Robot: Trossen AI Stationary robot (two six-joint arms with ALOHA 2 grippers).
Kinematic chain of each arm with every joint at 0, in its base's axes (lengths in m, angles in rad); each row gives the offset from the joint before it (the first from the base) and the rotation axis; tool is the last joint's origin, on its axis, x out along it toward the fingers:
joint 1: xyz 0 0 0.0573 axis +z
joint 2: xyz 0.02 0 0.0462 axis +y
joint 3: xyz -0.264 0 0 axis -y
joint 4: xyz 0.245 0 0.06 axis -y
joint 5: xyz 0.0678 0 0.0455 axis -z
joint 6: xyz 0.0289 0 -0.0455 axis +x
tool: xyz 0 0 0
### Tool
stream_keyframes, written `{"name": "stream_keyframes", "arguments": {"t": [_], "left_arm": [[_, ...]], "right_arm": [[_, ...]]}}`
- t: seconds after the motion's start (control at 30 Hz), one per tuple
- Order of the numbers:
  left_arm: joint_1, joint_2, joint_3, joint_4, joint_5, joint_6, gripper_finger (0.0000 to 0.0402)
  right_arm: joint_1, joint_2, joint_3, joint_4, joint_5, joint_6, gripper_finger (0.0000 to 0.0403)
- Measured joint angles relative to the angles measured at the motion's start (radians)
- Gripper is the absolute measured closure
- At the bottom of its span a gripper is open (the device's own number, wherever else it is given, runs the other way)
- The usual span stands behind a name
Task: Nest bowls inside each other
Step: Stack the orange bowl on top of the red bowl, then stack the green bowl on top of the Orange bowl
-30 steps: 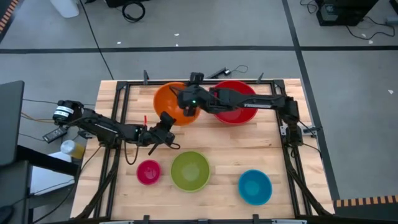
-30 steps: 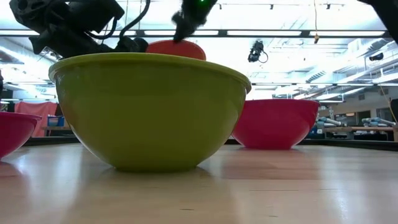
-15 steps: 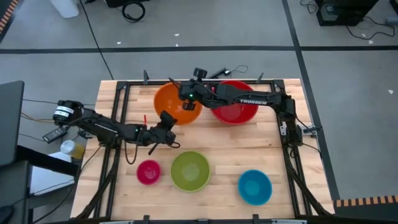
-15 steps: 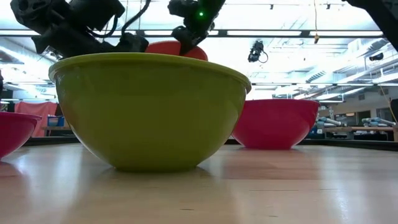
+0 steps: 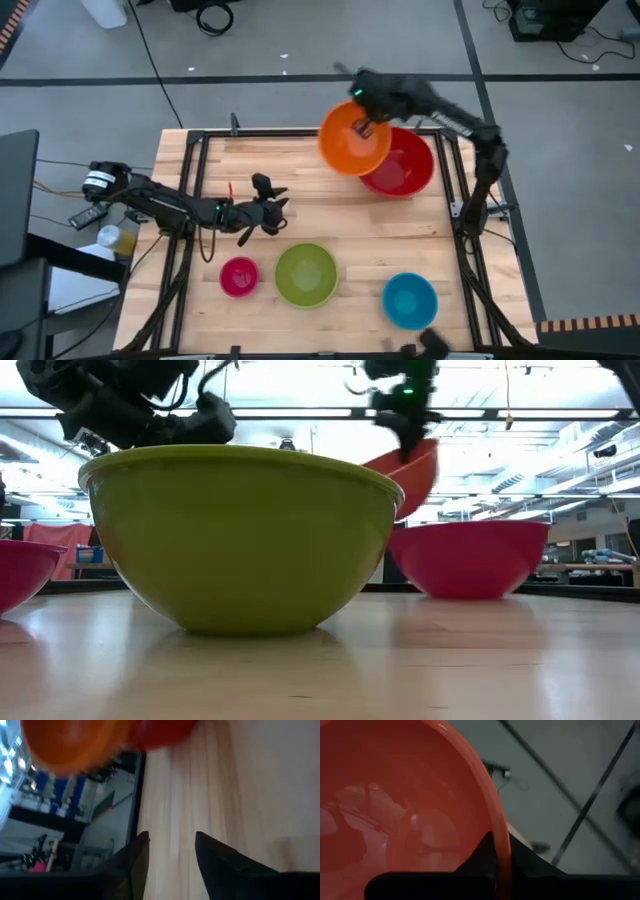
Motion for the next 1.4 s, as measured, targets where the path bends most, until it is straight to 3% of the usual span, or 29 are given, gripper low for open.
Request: {"name": "stream_keyframes", "arguments": {"t": [0.23, 0.37, 0.53, 0.67, 0.77, 1.07, 1.3, 1.4], "left_arm": [[0.022, -0.063, 0.001, -0.037, 0.010, -0.063, 0.0229], [0.023, -0.112, 0.001, -0.089, 0.050, -0.114, 0.0228], [0.032, -0.157, 0.000, -0.126, 0.155, -0.194, 0.0228], [0.053, -0.160, 0.000, -0.130, 0.244, -0.253, 0.0228], [0.064, -0.160, 0.000, -0.131, 0.250, -0.267, 0.0228], [0.066, -0.178, -0.001, -0.136, 0.246, -0.317, 0.0228], [-0.021, -0.252, -0.001, -0.119, 0.252, -0.484, 0.0228], [-0.044, -0.252, -0.001, -0.117, 0.385, -0.611, 0.0228]], "right_arm": [[-0.184, -0.219, -0.241, 0.079, -0.214, 0.028, 0.0387], [-0.238, -0.340, -0.483, 0.139, -0.200, 0.073, 0.0387], [-0.254, -0.467, -0.775, 0.337, -0.274, 0.105, 0.0387], [-0.255, -0.509, -0.939, 0.425, -0.307, 0.098, 0.0369], [-0.254, -0.520, -1.028, 0.470, -0.289, 0.105, 0.0350], [-0.226, -0.584, -1.100, 0.644, -0.265, 0.097, 0.0320], [-0.174, -0.734, -1.100, 0.742, -0.303, 0.095, 0.0286], [-0.115, -0.780, -1.100, 0.777, -0.341, 0.105, 0.0280]]}}
